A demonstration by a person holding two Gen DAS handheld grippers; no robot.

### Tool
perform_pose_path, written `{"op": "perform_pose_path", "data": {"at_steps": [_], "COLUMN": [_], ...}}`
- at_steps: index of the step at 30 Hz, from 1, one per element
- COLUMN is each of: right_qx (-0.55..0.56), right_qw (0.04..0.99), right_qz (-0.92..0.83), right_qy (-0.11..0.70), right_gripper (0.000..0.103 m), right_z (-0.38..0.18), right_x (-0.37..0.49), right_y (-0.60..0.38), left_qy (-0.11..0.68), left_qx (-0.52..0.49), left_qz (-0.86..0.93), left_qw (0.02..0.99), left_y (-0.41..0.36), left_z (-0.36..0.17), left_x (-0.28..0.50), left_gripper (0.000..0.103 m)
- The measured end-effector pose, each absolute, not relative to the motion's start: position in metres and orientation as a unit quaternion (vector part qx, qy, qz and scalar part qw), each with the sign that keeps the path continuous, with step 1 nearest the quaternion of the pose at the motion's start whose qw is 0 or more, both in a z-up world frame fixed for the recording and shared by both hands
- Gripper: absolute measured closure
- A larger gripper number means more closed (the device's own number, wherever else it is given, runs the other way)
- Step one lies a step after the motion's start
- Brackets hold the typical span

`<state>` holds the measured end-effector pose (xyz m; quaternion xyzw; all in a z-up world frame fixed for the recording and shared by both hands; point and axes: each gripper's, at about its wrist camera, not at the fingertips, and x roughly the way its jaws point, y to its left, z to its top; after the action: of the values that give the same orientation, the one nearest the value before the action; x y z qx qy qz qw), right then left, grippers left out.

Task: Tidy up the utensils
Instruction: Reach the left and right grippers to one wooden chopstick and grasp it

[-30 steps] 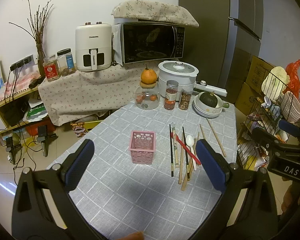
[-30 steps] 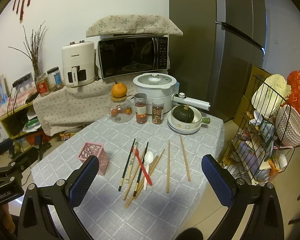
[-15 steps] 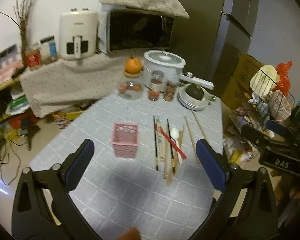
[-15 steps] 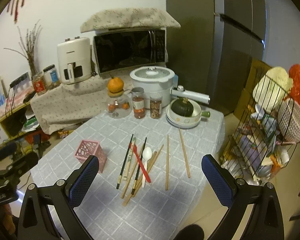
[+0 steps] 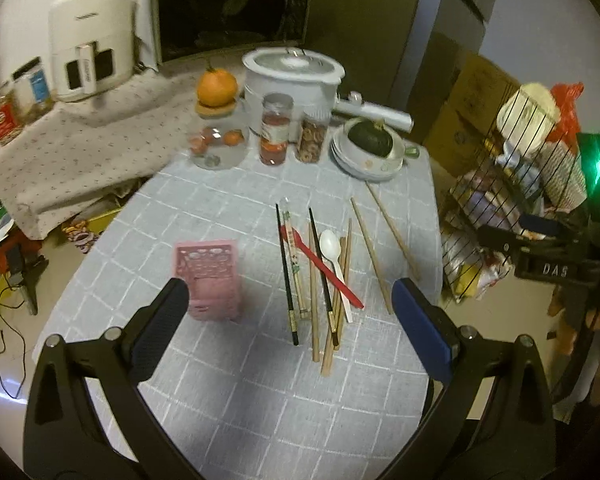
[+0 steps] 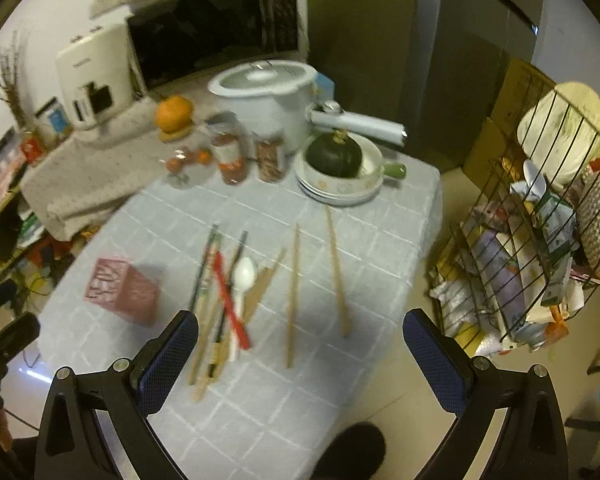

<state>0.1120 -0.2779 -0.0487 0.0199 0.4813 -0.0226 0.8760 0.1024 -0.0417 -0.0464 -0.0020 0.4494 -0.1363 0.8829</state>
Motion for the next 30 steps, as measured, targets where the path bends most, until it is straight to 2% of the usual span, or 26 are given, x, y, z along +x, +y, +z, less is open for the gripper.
{"op": "perform_pose_path", "data": {"at_steps": [1, 3, 7, 10, 12, 15, 17, 19, 25, 30], "right_qx": [0.024, 0.037, 0.064, 0.097, 0.113, 0.109, 0.113, 0.117, 0.144, 0.151], "right_qw": [0.873, 0.864, 0.849, 0.834, 0.827, 0.824, 0.822, 0.821, 0.816, 0.815], "right_qz": [-0.025, -0.029, -0.028, -0.02, -0.015, -0.014, -0.01, -0.008, -0.003, 0.0], "right_qy": [0.487, 0.501, 0.524, 0.543, 0.551, 0.556, 0.558, 0.558, 0.56, 0.559], "right_gripper": [0.0, 0.0, 0.001, 0.01, 0.016, 0.027, 0.034, 0.035, 0.035, 0.035], "right_z": [-0.053, -0.067, -0.094, -0.116, -0.131, -0.148, -0.156, -0.165, -0.187, -0.196], "right_x": [0.116, 0.13, 0.153, 0.168, 0.179, 0.194, 0.201, 0.208, 0.226, 0.234], "right_y": [-0.283, -0.299, -0.324, -0.344, -0.356, -0.367, -0.373, -0.379, -0.398, -0.406], "left_qy": [0.456, 0.481, 0.533, 0.551, 0.56, 0.577, 0.584, 0.589, 0.594, 0.609], "left_qx": [0.0, -0.005, -0.037, -0.044, -0.046, -0.053, -0.058, -0.049, -0.024, -0.027], "left_qz": [-0.14, -0.148, -0.159, -0.159, -0.162, -0.171, -0.178, -0.181, -0.184, -0.154], "left_qw": [0.879, 0.864, 0.83, 0.818, 0.811, 0.797, 0.79, 0.786, 0.783, 0.777], "left_y": [-0.046, -0.059, -0.082, -0.103, -0.122, -0.147, -0.161, -0.178, -0.221, -0.228], "left_z": [-0.049, -0.062, -0.093, -0.114, -0.131, -0.153, -0.167, -0.179, -0.213, -0.235], "left_x": [0.107, 0.128, 0.167, 0.191, 0.21, 0.234, 0.247, 0.258, 0.288, 0.306], "left_gripper": [0.004, 0.016, 0.027, 0.044, 0.06, 0.074, 0.08, 0.083, 0.086, 0.092]}}
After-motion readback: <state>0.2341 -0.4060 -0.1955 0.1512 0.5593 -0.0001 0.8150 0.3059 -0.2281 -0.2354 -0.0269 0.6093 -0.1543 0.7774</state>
